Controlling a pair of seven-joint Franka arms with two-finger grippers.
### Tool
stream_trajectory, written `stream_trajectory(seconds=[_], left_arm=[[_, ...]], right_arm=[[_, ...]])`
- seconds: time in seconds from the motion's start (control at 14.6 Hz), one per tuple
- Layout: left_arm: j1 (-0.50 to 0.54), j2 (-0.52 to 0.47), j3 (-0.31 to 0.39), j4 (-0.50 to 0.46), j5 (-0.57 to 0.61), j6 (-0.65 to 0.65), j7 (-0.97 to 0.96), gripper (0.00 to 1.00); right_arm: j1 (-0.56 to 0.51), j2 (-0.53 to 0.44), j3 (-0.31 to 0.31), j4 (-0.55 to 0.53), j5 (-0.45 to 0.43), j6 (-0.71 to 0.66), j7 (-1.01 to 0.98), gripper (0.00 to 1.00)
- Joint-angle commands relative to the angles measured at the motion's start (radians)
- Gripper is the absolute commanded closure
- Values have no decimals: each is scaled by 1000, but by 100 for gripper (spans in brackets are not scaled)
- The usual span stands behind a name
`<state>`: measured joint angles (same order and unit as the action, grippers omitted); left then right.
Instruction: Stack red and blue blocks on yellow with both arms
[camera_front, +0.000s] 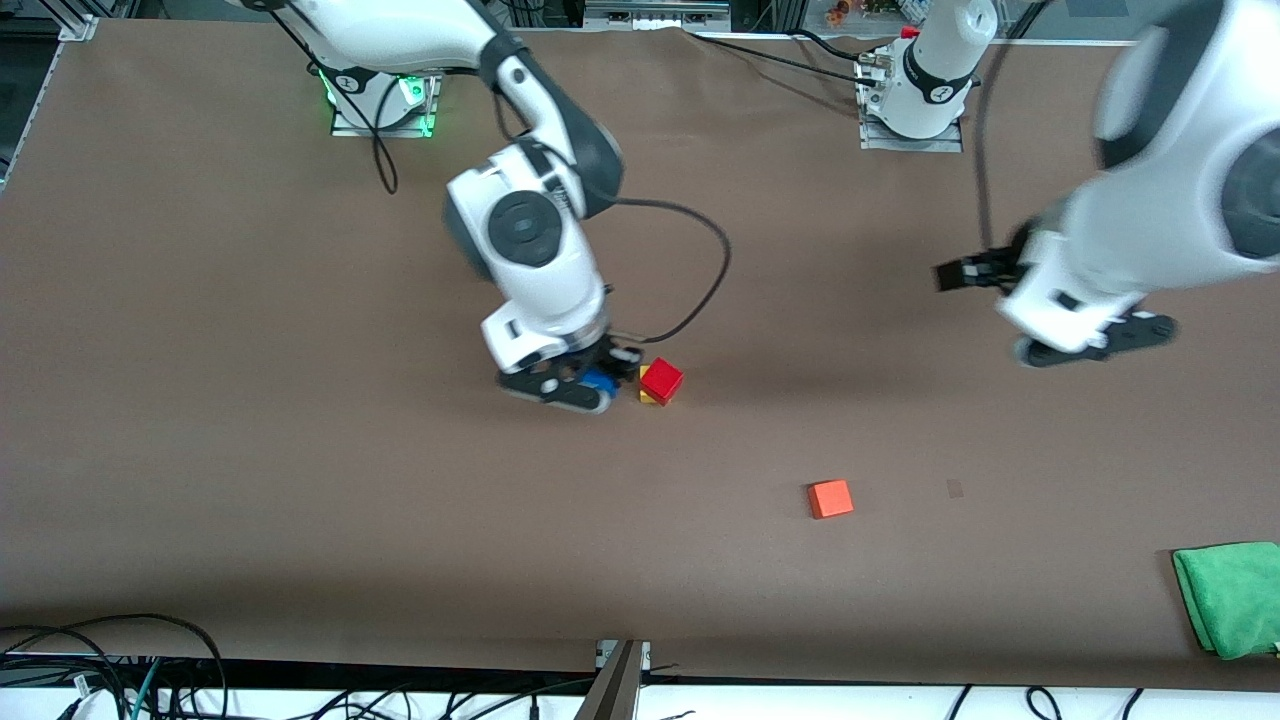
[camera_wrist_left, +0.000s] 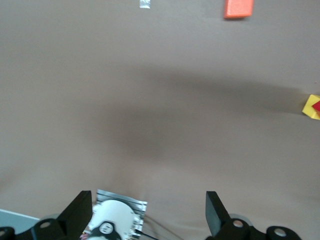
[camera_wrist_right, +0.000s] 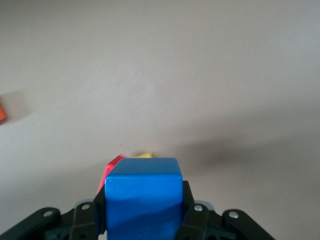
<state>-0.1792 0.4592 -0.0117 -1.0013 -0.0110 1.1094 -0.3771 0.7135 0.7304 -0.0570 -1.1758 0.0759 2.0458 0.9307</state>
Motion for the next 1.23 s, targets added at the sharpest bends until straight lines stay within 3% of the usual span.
stream_trajectory(seconds=[0.0,0.27,0.55,0.82,1.17], left_arm=[[72,-27,-8,-23,-15,-13,119,0],[171,-24,-8,-28,-14,-3,256,0],[198,-20,1,-75,43,50,393,0],[219,-20,22,-172,42,173,504,0],[176,-24,41,-330,28,371,503,0]], right_arm=[[40,46,-14,42,1,27,62,95],[84,75,-23,42,-30,48,79,95],[92,104,-24,42,-37,88,105,94],[98,127,-24,44,-54,129,109,92],[98,145,-24,45,-59,162,122,86]])
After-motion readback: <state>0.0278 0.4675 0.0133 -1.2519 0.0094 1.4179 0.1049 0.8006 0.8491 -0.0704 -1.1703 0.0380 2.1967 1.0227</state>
